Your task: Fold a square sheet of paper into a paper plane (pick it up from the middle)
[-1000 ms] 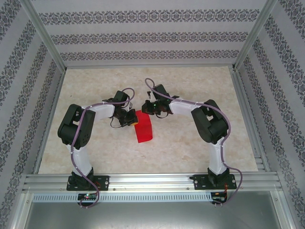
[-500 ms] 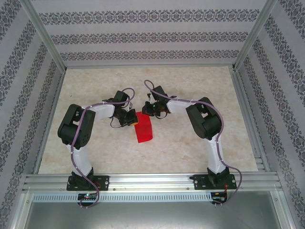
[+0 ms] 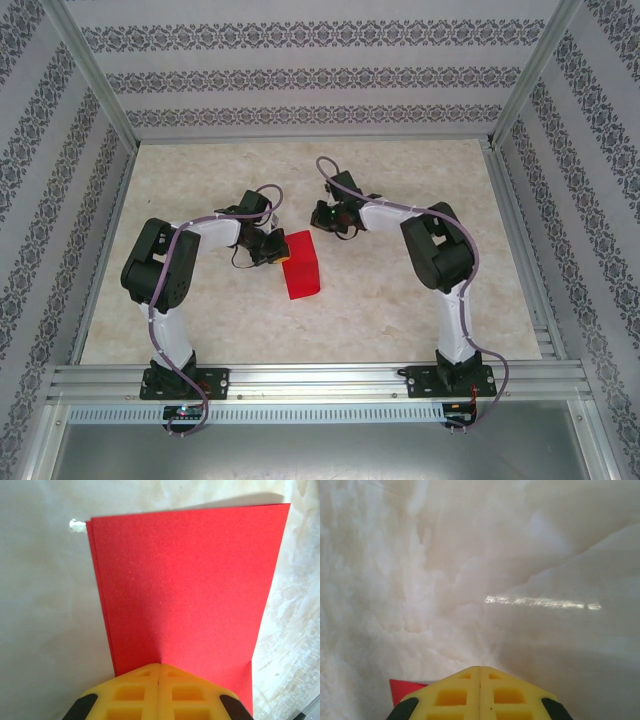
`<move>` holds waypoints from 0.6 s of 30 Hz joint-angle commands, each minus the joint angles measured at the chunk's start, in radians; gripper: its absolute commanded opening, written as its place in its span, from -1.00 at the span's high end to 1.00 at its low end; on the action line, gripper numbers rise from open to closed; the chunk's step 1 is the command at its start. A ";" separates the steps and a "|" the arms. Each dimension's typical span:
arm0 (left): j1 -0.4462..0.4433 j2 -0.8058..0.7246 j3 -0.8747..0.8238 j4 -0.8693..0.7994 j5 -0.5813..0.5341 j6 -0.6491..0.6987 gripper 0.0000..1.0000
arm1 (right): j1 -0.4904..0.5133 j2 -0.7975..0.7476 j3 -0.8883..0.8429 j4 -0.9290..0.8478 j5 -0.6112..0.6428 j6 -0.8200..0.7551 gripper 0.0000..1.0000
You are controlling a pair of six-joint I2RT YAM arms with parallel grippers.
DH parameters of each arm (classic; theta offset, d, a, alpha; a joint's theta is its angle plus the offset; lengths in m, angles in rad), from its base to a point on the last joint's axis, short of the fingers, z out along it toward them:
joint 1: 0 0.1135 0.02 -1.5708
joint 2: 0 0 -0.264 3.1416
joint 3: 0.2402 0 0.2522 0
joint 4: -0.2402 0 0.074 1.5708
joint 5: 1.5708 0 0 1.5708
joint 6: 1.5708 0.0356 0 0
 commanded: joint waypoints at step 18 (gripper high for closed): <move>-0.006 0.094 -0.072 -0.109 -0.150 0.022 1.00 | 0.177 -0.175 -0.252 0.011 -0.187 0.017 1.00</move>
